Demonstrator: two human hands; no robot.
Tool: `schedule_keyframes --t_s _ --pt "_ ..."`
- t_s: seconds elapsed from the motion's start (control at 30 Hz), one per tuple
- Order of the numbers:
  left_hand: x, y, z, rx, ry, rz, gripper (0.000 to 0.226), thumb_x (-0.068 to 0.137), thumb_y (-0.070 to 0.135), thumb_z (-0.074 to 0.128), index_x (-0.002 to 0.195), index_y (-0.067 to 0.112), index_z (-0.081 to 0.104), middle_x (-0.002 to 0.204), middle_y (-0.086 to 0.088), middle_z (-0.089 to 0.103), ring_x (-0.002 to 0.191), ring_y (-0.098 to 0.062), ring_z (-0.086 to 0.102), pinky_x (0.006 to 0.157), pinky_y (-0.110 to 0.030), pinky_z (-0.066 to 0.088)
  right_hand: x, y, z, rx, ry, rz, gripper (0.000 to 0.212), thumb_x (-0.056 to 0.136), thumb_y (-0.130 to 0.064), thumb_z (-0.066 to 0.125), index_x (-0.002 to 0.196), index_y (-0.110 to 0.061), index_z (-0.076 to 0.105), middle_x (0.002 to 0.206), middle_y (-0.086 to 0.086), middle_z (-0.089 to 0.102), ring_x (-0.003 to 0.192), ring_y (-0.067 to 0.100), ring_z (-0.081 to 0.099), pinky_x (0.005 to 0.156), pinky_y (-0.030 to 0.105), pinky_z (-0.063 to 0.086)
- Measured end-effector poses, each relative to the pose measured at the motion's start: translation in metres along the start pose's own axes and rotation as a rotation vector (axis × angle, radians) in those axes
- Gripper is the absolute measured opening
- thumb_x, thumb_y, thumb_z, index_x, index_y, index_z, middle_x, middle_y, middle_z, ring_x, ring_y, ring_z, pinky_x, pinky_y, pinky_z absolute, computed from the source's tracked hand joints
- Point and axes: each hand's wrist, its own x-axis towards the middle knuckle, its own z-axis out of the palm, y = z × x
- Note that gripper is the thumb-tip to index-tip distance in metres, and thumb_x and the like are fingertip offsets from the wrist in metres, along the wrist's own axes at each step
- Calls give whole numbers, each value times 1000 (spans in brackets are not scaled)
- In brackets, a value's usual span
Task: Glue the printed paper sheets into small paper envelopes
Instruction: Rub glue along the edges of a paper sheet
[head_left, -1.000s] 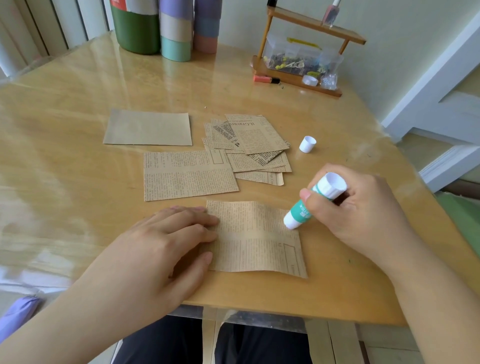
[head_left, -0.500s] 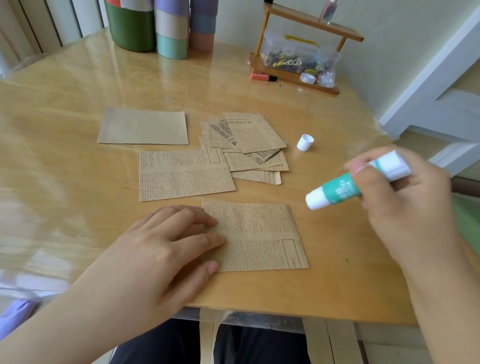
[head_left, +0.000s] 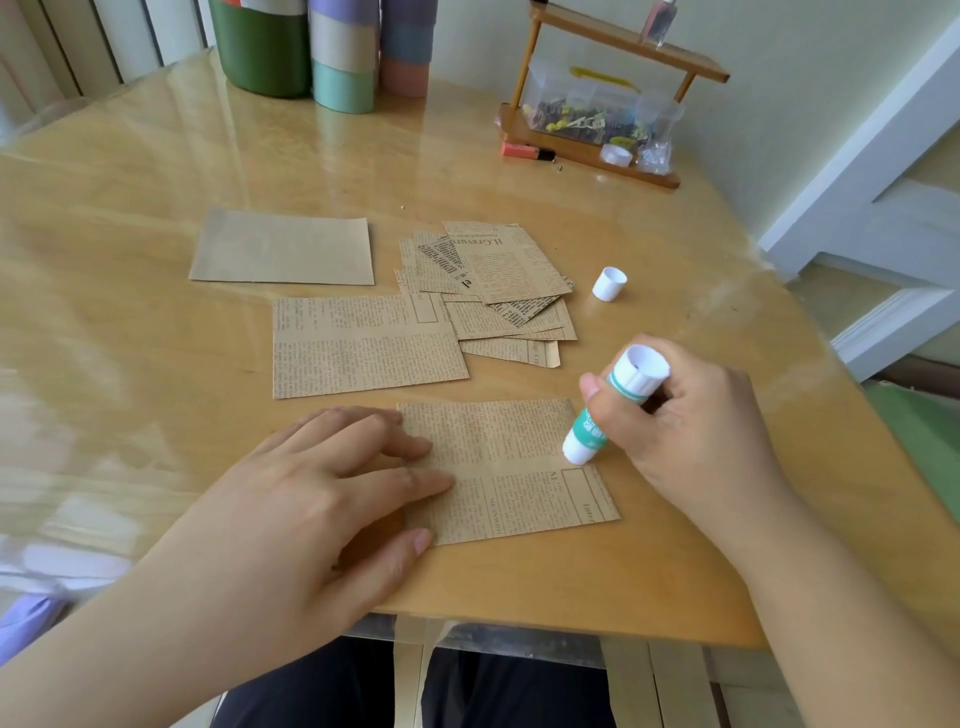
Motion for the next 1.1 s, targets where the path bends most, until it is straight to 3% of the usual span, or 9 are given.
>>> schedule_keyframes --t_s 0.13,0.3,0.4,0.57,0.87,0.97,1.1 --pt "0 1 0 0 11 4 36 86 47 46 111 32 67 109 14 58 115 -13 52 93 -25 39 5 5 7 5 51 -30 36 76 -38 56 61 -8 44 59 -1 45 46 6 29 43 7 22" --pt "0 0 0 0 9 -2 37 85 48 46 112 33 67 110 15 58 116 -13 52 93 -25 38 15 9 13 30 63 -35 34 80 -18 63 60 -21 37 45 -26 48 42 2 35 42 4 24" --pt "0 0 0 -3 -1 -9 37 85 49 46 112 34 66 110 16 57 117 -12 51 91 -27 41 24 15 16 53 57 -26 41 83 -12 65 61 -26 34 40 -23 48 41 0 39 43 5 26" --pt "0 2 -3 -6 -17 -23 38 85 50 46 115 34 63 112 17 55 116 -10 51 89 -22 42 27 14 15 77 19 -24 28 84 -13 63 66 -12 43 48 -4 63 41 0 38 43 5 26" --pt "0 6 -6 -39 -27 -99 41 83 55 46 109 28 62 113 16 54 104 -3 51 83 -11 33 1 3 0 70 -23 -24 34 79 -20 60 64 6 45 44 -25 49 46 9 30 41 9 23" --pt "0 6 -5 -50 -16 -116 45 81 58 46 109 26 61 113 16 53 104 -2 51 89 -13 34 -4 1 -3 74 -53 -57 40 79 -31 59 63 3 47 46 -23 49 46 8 30 41 9 23" --pt "1 5 -5 -29 -10 -100 47 81 57 48 108 22 63 111 14 54 112 -5 51 110 -34 24 0 5 3 107 -30 -43 43 76 -39 54 63 1 46 48 0 48 48 14 30 43 15 24"
